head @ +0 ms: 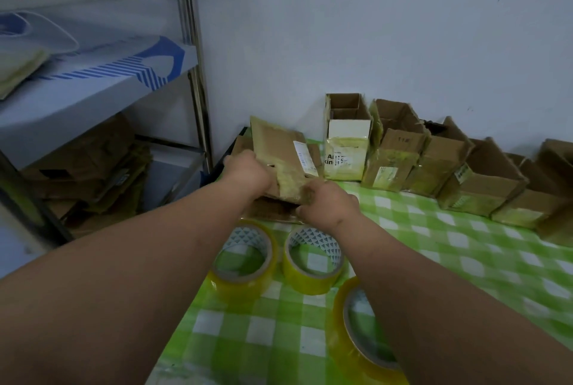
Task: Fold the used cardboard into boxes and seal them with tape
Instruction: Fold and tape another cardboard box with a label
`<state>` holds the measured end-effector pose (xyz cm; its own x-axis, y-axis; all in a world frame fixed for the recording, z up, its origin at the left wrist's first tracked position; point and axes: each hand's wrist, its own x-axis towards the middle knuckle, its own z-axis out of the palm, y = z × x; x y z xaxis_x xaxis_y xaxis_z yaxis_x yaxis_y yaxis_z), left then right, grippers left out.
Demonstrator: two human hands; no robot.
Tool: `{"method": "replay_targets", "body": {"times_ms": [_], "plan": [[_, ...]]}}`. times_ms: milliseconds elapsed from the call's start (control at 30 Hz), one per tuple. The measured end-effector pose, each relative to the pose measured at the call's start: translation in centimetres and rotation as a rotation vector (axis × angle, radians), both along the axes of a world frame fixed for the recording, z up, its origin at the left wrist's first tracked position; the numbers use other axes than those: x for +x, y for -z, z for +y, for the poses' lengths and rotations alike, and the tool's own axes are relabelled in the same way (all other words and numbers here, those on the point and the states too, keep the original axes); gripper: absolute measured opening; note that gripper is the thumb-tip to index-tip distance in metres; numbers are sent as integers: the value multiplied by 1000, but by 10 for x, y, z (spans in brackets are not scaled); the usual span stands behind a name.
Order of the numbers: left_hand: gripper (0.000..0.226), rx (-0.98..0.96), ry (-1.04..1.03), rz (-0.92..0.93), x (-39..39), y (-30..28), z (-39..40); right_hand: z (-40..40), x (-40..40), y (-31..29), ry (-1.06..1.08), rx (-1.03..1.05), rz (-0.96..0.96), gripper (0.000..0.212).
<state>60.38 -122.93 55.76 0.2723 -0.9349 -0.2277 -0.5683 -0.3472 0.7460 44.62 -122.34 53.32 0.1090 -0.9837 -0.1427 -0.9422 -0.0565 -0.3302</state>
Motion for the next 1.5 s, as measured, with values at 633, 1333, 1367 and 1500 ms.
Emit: {"method": "replay_targets", "body": {"times_ms": [633, 1333, 1367, 1500], "plan": [[57, -293, -59, 811, -31, -71, 89, 75, -15, -94, 378, 176, -1580, 28], [88, -317, 4, 327, -110, -66, 119, 150, -205, -67, 627, -197, -1372, 47], [83, -297, 24, 388, -113, -64, 115, 147, -209, -65, 643, -188, -1385, 53], [57, -284, 26, 465, -124, -53, 102, 138, -223, -58, 697, -211, -1387, 46]]}}
